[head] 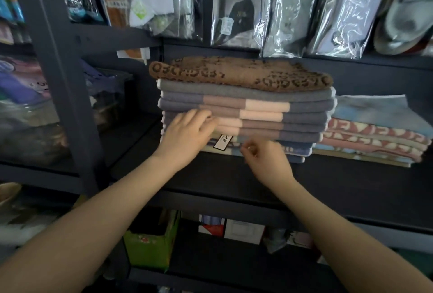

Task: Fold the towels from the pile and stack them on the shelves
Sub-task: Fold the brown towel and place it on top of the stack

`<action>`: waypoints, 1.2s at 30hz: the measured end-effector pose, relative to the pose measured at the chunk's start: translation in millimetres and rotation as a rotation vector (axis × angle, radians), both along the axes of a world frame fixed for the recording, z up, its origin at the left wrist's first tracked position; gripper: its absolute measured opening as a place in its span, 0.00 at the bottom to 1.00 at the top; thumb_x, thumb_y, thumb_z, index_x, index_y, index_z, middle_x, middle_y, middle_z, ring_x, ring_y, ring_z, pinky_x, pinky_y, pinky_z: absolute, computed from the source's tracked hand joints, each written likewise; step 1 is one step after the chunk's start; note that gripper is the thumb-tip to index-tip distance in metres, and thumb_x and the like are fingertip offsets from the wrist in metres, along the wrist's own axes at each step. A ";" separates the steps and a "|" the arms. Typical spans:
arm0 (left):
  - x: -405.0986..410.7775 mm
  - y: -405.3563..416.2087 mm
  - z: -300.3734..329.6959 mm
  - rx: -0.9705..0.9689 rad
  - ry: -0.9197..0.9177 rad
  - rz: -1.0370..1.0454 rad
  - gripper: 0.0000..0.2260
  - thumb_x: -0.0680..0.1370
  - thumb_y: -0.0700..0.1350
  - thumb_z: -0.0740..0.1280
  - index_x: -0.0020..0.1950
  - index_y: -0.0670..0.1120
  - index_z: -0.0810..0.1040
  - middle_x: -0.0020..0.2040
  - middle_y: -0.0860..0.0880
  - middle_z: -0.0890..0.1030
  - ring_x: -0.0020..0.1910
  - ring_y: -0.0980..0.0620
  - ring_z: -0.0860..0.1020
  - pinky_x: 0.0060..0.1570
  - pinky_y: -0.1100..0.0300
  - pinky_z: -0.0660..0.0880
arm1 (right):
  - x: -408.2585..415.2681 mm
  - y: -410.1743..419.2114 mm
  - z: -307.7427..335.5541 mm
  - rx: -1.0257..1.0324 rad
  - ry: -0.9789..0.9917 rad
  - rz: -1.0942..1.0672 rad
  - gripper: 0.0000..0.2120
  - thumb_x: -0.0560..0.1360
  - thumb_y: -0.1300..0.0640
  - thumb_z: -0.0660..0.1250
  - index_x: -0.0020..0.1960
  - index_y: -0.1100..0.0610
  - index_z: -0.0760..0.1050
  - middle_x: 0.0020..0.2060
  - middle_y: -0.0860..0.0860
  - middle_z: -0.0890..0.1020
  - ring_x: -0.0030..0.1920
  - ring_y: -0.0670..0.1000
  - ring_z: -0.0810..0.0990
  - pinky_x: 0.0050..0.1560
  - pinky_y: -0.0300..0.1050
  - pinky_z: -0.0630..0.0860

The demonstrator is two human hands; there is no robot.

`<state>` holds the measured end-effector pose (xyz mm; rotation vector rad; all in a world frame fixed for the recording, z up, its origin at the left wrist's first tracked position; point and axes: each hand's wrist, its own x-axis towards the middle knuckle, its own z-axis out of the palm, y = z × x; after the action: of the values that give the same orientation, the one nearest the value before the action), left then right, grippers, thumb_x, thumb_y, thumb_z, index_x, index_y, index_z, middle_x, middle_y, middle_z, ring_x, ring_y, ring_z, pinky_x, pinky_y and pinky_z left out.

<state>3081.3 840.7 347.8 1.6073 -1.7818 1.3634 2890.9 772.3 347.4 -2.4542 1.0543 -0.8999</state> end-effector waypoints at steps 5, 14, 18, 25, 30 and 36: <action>8.2 -33.2 -1.4 -0.005 -0.184 0.059 0.13 0.72 0.42 0.59 0.56 0.45 0.71 0.55 0.45 0.69 0.50 0.46 0.72 0.46 0.54 0.70 | 2.5 -2.1 -10.8 -0.328 0.117 0.030 0.07 0.78 0.53 0.60 0.49 0.55 0.74 0.39 0.53 0.81 0.41 0.56 0.79 0.36 0.45 0.71; 19.9 -48.1 41.9 -0.022 -0.200 0.003 0.06 0.72 0.45 0.68 0.47 0.46 0.77 0.45 0.47 0.79 0.41 0.47 0.77 0.37 0.55 0.71 | 5.1 -21.3 -9.7 -0.532 0.021 0.088 0.09 0.76 0.53 0.59 0.46 0.57 0.74 0.37 0.53 0.81 0.32 0.55 0.79 0.29 0.52 0.77; 18.1 -62.3 71.9 -0.043 -0.130 0.035 0.06 0.71 0.44 0.66 0.46 0.45 0.77 0.45 0.47 0.79 0.43 0.45 0.77 0.38 0.54 0.70 | 18.1 -27.4 -12.1 -0.766 0.049 0.054 0.15 0.70 0.59 0.68 0.55 0.53 0.70 0.40 0.52 0.79 0.27 0.53 0.77 0.18 0.42 0.69; 21.4 -73.8 83.8 -0.022 -0.083 0.012 0.08 0.71 0.47 0.63 0.46 0.46 0.79 0.45 0.47 0.79 0.44 0.45 0.77 0.38 0.54 0.70 | 43.6 -49.1 -7.3 -1.080 0.208 0.066 0.13 0.66 0.63 0.61 0.48 0.56 0.78 0.47 0.54 0.79 0.36 0.53 0.76 0.26 0.43 0.71; 24.6 -75.3 89.3 -0.025 -0.108 -0.033 0.10 0.72 0.48 0.62 0.46 0.46 0.79 0.44 0.46 0.79 0.43 0.44 0.77 0.37 0.55 0.71 | 53.8 -53.5 7.1 -1.213 0.126 0.108 0.07 0.71 0.62 0.63 0.46 0.57 0.79 0.40 0.53 0.80 0.34 0.52 0.74 0.29 0.43 0.67; 29.2 -77.8 92.2 -0.036 -0.133 -0.073 0.11 0.73 0.49 0.61 0.46 0.46 0.79 0.44 0.47 0.79 0.43 0.46 0.74 0.38 0.55 0.70 | 84.4 -50.6 16.6 -1.218 0.140 -0.078 0.11 0.70 0.64 0.57 0.37 0.56 0.77 0.34 0.52 0.78 0.29 0.51 0.74 0.26 0.41 0.64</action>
<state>3110.5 762.9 439.9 1.4494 -1.8611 1.4907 2975.4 721.7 364.1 -3.4500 0.7055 -1.7990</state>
